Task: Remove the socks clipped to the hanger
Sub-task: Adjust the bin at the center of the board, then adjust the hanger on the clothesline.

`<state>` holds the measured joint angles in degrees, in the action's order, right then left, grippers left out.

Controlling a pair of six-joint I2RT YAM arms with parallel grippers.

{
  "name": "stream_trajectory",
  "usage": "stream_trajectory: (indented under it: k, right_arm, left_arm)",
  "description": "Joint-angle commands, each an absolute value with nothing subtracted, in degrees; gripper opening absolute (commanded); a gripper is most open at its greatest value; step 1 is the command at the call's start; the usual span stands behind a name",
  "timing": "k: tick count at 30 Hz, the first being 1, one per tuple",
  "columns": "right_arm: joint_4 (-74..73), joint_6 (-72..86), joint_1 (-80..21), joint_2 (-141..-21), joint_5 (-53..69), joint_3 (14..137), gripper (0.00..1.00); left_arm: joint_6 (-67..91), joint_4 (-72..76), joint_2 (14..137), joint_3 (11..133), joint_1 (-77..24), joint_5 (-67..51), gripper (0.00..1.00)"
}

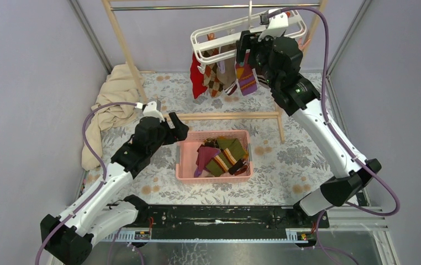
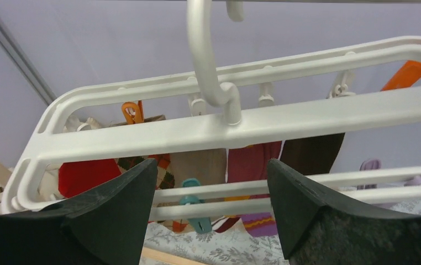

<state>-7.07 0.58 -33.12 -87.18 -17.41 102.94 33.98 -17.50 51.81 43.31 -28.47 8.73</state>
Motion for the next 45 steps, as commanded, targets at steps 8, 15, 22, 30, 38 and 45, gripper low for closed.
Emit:
stream_trajectory:
  k: [8,15,22,30,38,45]
  right_arm:
    - [-6.11,3.04,-32.50,-93.56,-13.74,111.22,0.77]
    - [-6.26,6.62,-32.95,-95.13,-10.15,111.80,0.73]
    - [-6.81,5.81,-35.82,-97.39,-10.52,114.62,0.73]
    - [-9.18,4.37,-39.54,-100.80,-11.48,120.84,0.73]
    - [-11.24,4.17,-42.37,-103.20,-9.67,124.94,0.73]
    - [-10.27,4.73,-42.60,-95.16,-10.96,119.36,0.75]
  left_arm:
    - [32.89,-16.09,51.83,46.10,-28.22,8.17,0.90]
    - [32.70,-15.70,52.09,46.74,-28.21,8.27,0.90]
    - [32.68,-15.19,52.60,46.90,-28.23,8.14,0.90]
    - [32.96,-15.00,52.60,47.01,-28.22,7.82,0.90]
    - [33.12,-15.68,52.30,48.04,-28.21,7.74,0.89]
    - [34.05,-15.58,52.77,50.39,-28.34,6.46,0.89]
